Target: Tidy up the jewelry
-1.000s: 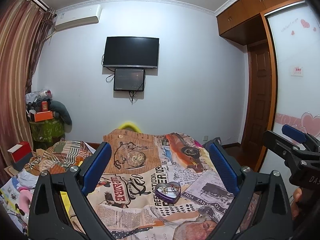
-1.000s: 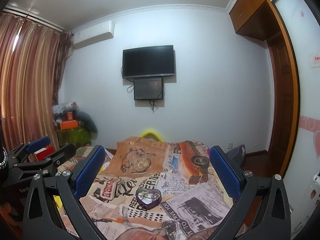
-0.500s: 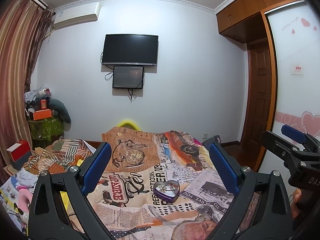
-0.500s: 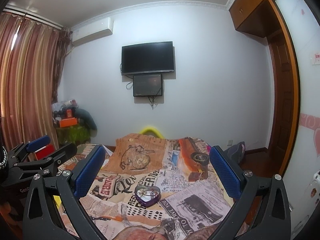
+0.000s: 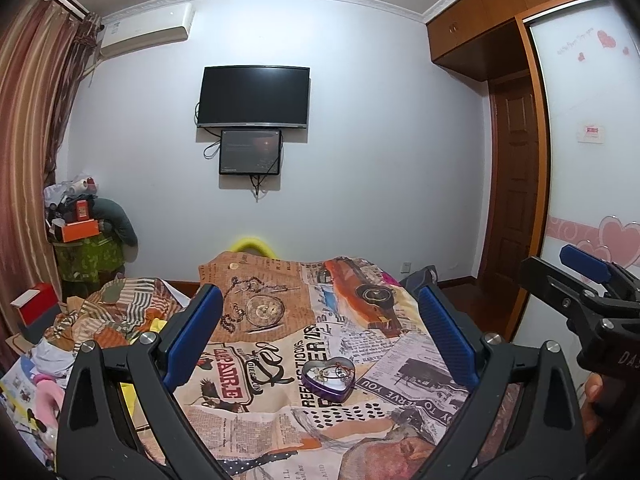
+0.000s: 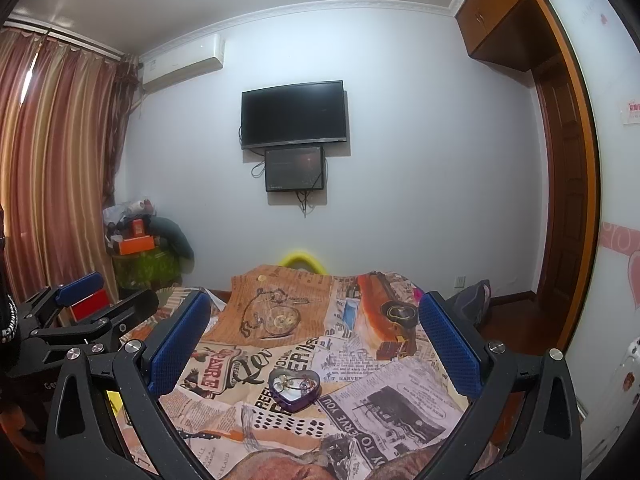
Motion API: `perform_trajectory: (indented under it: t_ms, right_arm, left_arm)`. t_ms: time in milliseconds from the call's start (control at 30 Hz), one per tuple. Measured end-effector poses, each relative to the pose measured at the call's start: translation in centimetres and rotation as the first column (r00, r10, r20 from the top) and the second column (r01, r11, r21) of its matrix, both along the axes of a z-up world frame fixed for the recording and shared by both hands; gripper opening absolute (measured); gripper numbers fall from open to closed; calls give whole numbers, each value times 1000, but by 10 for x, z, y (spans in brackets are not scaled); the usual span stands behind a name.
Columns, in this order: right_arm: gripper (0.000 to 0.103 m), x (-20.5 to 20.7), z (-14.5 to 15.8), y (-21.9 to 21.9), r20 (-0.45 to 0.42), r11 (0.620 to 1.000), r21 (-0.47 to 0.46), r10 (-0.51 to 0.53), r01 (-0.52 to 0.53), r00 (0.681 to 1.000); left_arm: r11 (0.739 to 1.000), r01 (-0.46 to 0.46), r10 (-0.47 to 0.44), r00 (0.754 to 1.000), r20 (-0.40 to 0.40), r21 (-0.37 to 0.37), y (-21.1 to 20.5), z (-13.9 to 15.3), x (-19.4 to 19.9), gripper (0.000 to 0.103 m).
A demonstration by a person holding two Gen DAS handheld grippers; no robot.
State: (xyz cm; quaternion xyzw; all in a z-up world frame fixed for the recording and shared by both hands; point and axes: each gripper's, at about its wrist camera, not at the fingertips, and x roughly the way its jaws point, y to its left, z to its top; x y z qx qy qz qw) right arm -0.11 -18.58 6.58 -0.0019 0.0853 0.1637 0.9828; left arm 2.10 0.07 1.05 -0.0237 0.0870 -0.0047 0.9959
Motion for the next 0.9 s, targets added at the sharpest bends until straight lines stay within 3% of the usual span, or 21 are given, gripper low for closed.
perform_trajectory:
  t_ms: [900]
  right_arm:
    - [103, 5, -3, 0, -22, 1000, -5, -16, 16, 1000]
  left_arm:
    - [1000, 27, -27, 999, -30, -11, 1, -7, 10, 99]
